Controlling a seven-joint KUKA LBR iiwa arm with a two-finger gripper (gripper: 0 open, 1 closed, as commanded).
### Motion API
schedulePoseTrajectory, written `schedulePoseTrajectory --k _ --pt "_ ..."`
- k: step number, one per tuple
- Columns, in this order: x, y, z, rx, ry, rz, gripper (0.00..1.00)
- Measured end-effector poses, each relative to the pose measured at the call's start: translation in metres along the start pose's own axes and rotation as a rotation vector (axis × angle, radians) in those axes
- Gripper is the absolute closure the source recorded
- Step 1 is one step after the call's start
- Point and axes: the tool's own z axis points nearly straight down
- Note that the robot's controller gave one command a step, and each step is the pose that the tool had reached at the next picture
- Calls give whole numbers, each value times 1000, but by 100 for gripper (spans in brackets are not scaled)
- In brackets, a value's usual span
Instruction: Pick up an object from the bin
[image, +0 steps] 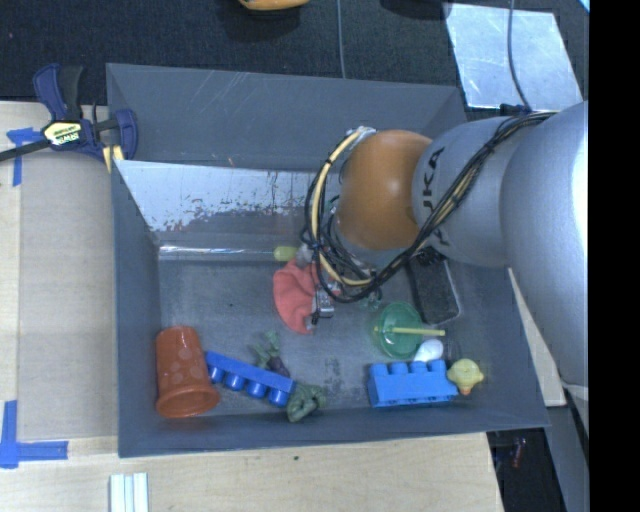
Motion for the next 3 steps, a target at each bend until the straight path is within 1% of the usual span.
schedulePoseTrajectory --k 1,2,3 --pt "5 -8 -43 2 -1 4 100" --pt "5 -8 -43 2 -1 3 0" --pt "5 -8 -42 2 -1 3 0"
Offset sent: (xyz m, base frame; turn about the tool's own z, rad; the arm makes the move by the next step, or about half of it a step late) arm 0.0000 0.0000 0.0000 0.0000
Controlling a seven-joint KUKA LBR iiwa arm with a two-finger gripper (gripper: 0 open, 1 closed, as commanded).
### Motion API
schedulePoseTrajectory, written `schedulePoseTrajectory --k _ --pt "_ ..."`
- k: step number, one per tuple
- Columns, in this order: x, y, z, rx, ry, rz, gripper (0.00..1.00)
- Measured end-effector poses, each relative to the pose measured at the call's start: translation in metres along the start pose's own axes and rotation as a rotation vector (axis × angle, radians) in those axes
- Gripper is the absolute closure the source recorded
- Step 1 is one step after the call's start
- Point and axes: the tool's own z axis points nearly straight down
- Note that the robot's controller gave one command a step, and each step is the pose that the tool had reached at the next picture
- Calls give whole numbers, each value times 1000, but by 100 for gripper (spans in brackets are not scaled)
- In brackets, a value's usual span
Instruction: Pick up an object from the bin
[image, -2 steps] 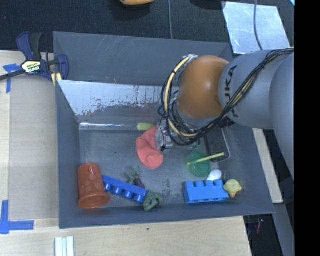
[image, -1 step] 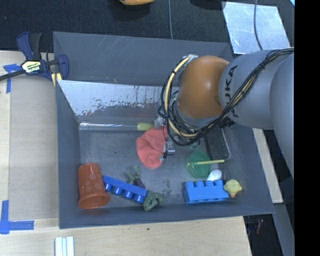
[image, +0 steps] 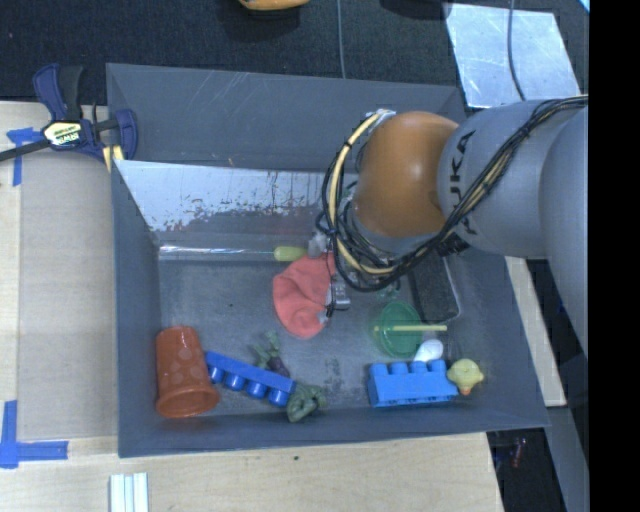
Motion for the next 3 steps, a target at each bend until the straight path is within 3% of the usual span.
schedulePoseTrajectory --k 1,2,3 --pt "12 -3 43 0 -4 -7 0" --pt "9 -2 52 -2 -20 7 100" --pt "9 -2 48 -1 -18 11 100"
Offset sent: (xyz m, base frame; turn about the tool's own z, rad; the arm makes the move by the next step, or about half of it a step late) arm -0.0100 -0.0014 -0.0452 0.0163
